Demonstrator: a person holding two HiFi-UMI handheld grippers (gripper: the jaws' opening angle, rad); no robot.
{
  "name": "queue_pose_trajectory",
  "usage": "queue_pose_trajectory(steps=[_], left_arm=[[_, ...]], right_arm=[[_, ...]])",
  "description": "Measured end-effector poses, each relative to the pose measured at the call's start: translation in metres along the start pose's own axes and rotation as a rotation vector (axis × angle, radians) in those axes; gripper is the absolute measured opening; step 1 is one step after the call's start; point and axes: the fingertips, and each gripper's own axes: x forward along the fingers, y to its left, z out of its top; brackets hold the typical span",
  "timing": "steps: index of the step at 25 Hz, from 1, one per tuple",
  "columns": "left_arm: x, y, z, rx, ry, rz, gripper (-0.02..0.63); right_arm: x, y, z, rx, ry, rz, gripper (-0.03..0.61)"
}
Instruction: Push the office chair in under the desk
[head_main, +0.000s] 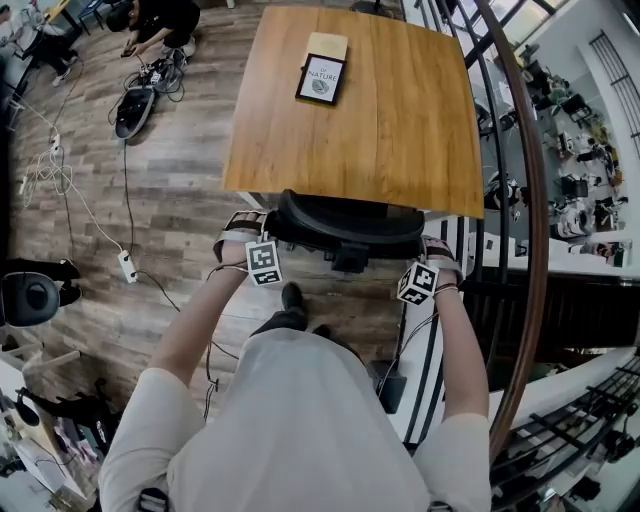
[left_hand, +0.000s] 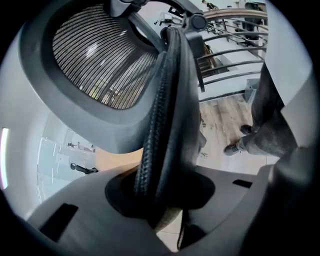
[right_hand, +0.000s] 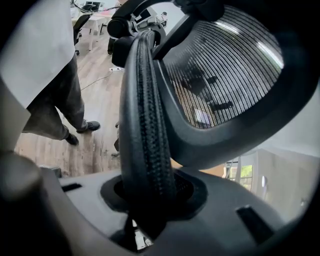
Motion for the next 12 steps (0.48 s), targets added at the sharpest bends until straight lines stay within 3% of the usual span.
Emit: queue_pose_trajectory(steps=[12], left_arm=[[0.0096,0.0118,-0.0022,0.006,-0.017,0.004,0.117]], right_arm=[[0.0074,-0.0089,0.0033,0.021,0.002,-0.007,0.112]])
